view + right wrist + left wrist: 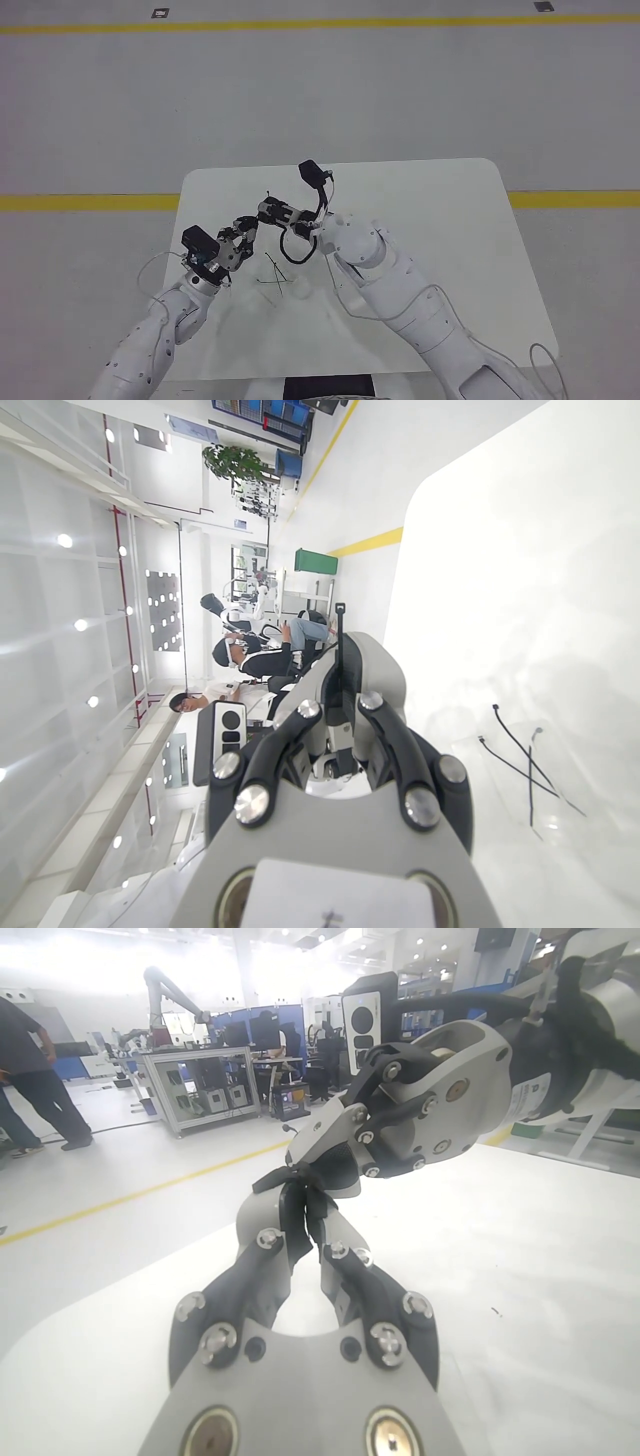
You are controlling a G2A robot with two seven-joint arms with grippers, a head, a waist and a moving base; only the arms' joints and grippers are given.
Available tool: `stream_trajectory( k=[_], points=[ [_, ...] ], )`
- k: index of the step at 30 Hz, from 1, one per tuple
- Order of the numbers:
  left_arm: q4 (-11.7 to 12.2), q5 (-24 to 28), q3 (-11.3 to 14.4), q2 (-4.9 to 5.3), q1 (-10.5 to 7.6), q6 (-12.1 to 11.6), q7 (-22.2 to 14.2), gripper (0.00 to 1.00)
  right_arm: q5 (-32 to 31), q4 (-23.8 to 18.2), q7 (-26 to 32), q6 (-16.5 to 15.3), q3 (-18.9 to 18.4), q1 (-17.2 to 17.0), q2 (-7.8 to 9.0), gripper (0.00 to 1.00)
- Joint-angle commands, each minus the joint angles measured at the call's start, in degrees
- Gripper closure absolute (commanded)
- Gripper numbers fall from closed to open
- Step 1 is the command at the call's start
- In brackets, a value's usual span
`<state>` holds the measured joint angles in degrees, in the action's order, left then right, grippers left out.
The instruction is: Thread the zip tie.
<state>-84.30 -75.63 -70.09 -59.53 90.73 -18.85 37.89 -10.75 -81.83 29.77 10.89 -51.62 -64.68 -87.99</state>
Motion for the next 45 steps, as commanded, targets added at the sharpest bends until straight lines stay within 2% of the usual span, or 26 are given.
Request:
stream_trajectory(
  k=[1,6,7,8,14,18,21,22,24,34,36,39,45],
  points=[
    [-0.03,0.00,-0.01,0.00,0.01,-0.07,-0.02,1.00,0.03,-0.08,0.10,0.00,0.00,-0.05,0.04,1.00],
    [0.06,0.03,-0.02,-0.02,0.04,-0.34,-0.11,1.00,0.54,0.19,0.41,0.04,0.05,-0.07,0.09,1.00],
    [0.08,0.11,-0.02,-0.02,0.04,-0.47,-0.14,1.00,0.56,0.28,0.38,0.23,0.06,0.00,0.09,0.80],
    [0.14,0.32,-0.04,-0.02,0.08,-0.63,-0.15,1.00,0.51,0.36,0.22,0.48,0.07,0.05,0.09,0.00],
    [-0.01,2.43,-0.36,0.44,0.51,-0.63,0.00,1.00,1.07,-0.26,-1.18,0.27,-1.19,-0.92,0.38,0.00],
    [-0.18,4.14,-0.42,1.20,0.89,-0.63,-0.34,1.00,1.34,-1.46,-1.36,-0.91,-3.14,-2.40,0.96,0.00],
    [-1.23,8.70,0.83,2.18,1.22,-0.63,-1.97,1.00,-0.25,-2.46,0.14,-2.63,-4.07,-2.98,1.54,0.00],
    [-1.36,10.08,1.50,2.80,1.24,-0.63,-3.87,1.00,-0.57,-2.34,2.64,-4.33,-4.01,-2.89,1.78,0.00],
    [-2.25,12.34,2.62,3.95,0.83,-0.63,-6.75,1.00,-0.57,-2.34,2.64,-4.33,-4.01,-2.89,1.78,0.00],
    [-2.24,12.97,2.81,3.89,0.84,-0.63,-7.35,1.00,-0.57,-2.34,2.64,-4.33,-4.01,-2.89,1.78,0.00],
    [-2.69,17.21,3.99,3.92,0.51,-0.63,-10.38,1.00,-0.57,-2.34,2.64,-4.33,-4.01,-2.89,1.78,0.00],
    [-3.13,24.58,4.55,4.91,0.13,-0.63,-15.92,1.00,-0.57,-2.34,2.64,-4.33,-4.01,-2.89,1.78,0.00],
    [-6.11,41.05,4.01,9.22,0.29,-0.63,-26.69,1.00,-0.57,-2.34,2.64,-4.33,-4.01,-2.89,1.78,0.00]
  ],
)
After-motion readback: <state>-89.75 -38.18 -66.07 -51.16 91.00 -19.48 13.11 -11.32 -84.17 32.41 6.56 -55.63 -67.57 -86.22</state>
